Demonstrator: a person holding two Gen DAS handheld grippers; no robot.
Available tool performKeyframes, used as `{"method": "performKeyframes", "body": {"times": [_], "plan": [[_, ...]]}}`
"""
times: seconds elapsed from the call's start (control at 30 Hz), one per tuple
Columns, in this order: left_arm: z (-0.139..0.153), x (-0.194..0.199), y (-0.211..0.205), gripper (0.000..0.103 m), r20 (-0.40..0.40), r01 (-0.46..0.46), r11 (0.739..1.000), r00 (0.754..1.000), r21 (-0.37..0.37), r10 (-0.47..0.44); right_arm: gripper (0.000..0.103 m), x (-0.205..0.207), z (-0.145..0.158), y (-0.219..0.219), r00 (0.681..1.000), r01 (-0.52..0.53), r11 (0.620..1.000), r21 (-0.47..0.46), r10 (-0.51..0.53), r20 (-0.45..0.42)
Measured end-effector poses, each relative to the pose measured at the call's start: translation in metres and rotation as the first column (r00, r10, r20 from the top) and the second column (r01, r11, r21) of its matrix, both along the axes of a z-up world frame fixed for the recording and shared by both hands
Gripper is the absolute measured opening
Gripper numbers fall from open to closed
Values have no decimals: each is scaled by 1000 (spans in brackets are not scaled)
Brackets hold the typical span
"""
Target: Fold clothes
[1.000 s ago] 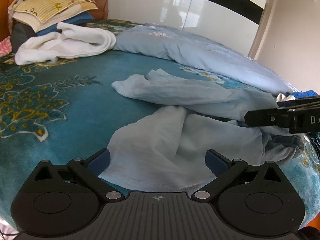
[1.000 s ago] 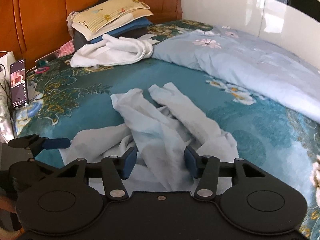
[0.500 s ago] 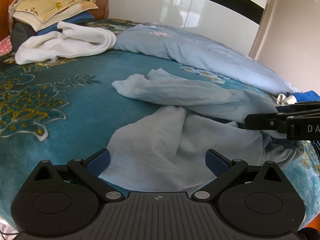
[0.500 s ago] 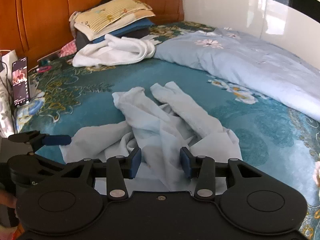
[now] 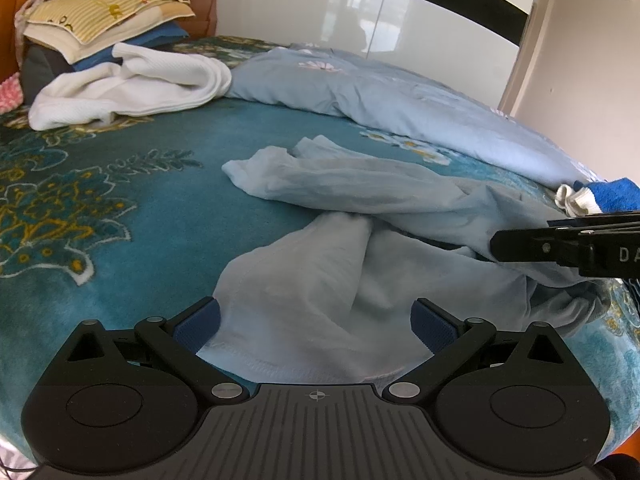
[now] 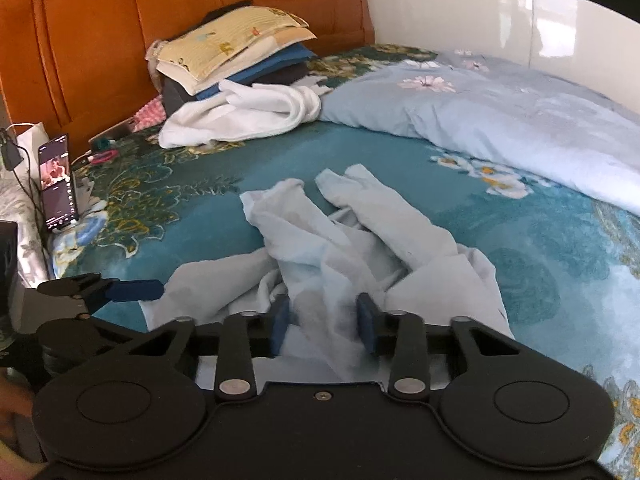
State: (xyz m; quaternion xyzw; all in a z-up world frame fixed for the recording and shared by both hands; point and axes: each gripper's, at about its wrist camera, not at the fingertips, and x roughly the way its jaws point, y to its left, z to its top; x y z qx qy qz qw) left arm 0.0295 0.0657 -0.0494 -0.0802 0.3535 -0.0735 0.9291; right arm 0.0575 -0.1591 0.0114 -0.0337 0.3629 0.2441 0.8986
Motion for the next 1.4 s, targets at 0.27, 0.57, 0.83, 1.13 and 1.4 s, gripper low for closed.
{"method": "performKeyframes", "body": {"times": [0.27, 0.57, 0.83, 1.13, 1.4], "plan": [[0, 0, -1, 103, -3, 1, 1000, 1000, 6, -1, 17, 3, -3, 1, 999, 24, 1000, -15, -25, -40], [1, 0, -3, 103, -6, 1, 1000, 1000, 10, -1, 5, -6, 3, 1, 998, 54, 998, -43, -53, 26], [0, 0, -7, 103, -9, 5, 1000, 1000, 17, -5, 1, -8, 28, -45, 972, 207, 977, 49, -211, 107], [-1, 1, -14, 103, -16, 21, 999, 1000, 31, -20, 0, -11, 34, -112, 901, 403, 908, 117, -416, 123], [-1, 1, -16, 103, -20, 19, 999, 1000, 40, -19, 0, -18, 22, -166, 804, 570, 806, 158, -587, 93]]}}
